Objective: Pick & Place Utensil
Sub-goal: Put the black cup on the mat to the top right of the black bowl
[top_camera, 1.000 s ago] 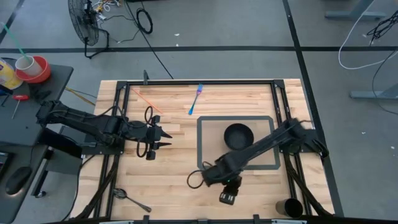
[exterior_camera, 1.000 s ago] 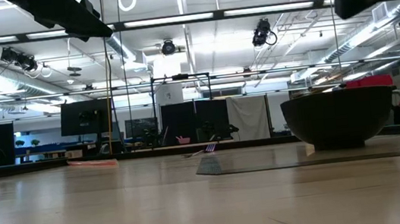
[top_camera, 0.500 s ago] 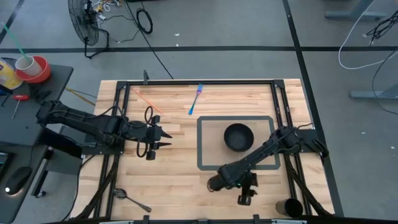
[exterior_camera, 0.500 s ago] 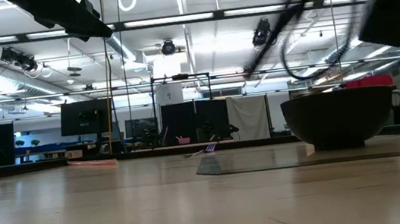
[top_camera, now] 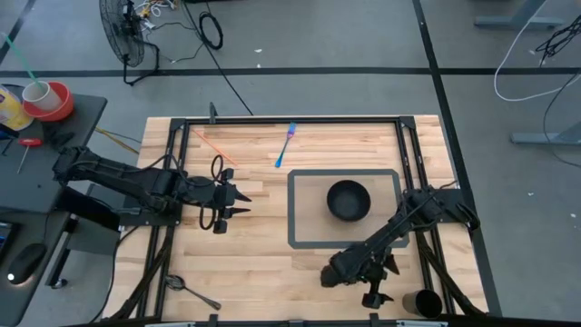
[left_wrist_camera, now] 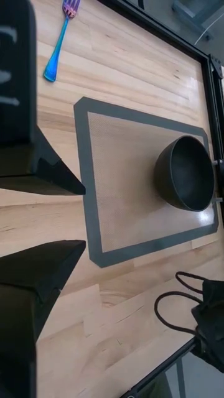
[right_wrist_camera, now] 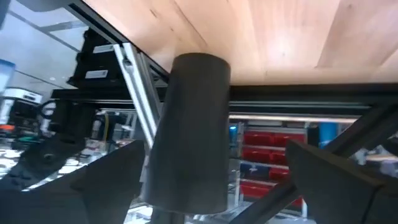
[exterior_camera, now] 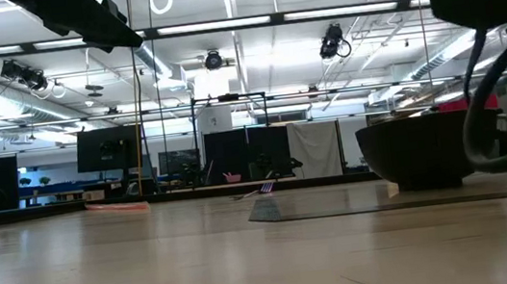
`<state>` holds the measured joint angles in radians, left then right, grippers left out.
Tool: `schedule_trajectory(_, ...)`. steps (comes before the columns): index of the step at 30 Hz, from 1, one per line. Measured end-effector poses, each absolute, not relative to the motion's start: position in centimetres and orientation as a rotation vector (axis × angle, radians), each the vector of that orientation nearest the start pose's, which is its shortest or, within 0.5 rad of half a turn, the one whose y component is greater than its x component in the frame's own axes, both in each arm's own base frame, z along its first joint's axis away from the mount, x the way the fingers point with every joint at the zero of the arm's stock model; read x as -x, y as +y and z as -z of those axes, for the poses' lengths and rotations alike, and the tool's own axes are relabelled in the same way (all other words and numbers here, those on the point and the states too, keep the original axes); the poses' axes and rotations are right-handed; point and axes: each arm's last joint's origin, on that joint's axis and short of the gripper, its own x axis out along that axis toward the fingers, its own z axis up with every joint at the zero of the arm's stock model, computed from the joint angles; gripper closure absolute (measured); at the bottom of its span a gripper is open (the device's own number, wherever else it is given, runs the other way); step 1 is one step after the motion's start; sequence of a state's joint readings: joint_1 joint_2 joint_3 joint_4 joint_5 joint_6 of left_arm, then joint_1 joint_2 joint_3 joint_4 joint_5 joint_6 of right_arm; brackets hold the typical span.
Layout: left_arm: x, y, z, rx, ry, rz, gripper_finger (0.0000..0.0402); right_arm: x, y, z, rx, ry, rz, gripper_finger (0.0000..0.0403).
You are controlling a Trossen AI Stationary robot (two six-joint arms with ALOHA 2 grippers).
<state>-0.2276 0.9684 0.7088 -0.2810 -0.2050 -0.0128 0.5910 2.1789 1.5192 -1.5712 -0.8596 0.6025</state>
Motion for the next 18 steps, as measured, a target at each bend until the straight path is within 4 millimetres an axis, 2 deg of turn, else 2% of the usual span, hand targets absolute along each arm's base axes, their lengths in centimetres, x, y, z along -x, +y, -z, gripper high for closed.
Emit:
schedule_trajectory(5,-20.1,-4.1,-26.6,-0.104,0.530,0.019,0.0271,-27.5,21.6,-15.0,-0.631,2.537,-0.058,0.0017)
schedule_trajectory(13,-20.1,-4.1,-26.7,-0.103,0.529,0.018,0.0271,-26.2,23.1,-15.0,-0.612,2.574,-0.079,0.0007)
schedule_trajectory(18,-20.1,-4.1,-26.7,-0.104,0.529,0.019,0.0271,-24.5,22.8,-13.6,-0.611,2.648,-0.003,0.0005)
